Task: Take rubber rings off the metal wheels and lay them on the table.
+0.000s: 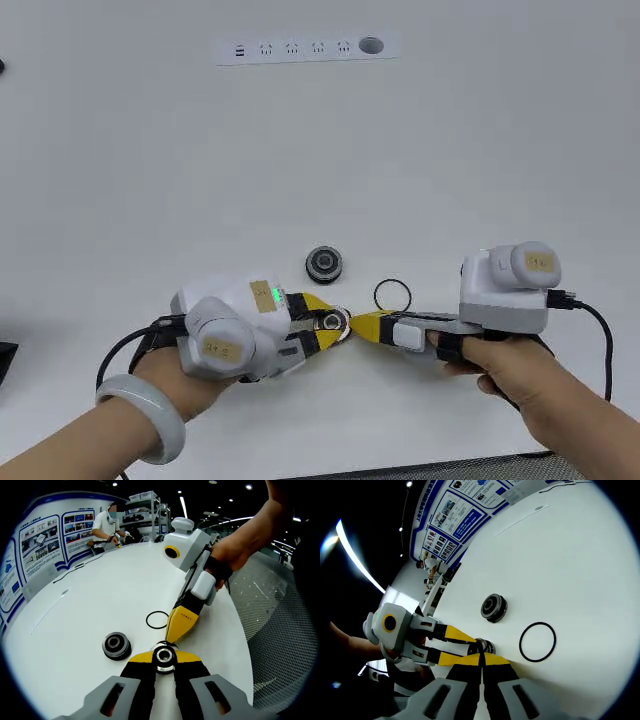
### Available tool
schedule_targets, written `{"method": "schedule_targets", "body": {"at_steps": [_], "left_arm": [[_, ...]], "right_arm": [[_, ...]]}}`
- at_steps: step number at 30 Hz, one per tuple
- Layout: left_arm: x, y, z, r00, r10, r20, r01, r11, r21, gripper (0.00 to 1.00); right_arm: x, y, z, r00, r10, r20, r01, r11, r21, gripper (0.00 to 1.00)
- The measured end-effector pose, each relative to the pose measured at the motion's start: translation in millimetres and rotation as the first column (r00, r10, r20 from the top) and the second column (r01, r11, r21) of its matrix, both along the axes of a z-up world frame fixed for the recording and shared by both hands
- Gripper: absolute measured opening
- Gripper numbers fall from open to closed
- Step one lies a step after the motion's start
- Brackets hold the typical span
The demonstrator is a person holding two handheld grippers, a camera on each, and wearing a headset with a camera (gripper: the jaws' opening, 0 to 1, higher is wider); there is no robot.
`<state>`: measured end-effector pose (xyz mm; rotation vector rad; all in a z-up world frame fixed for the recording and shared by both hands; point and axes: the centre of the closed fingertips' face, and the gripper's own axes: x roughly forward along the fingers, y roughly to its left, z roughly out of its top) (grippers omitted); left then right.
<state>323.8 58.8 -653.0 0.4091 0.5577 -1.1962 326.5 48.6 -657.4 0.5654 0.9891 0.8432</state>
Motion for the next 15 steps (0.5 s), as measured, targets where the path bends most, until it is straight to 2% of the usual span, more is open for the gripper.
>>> {"method": "schedule_targets", "body": {"at_steps": [15], "left_arm": [[0.2, 0.3, 0.0, 1.000, -0.003, -0.001, 0.003, 1.000, 0.001, 0.13]], "right_arm": [[-0.8, 7.0, 6.0, 1.000, -0.009, -0.011, 0.009, 0.999, 0.032, 0.01]]}}
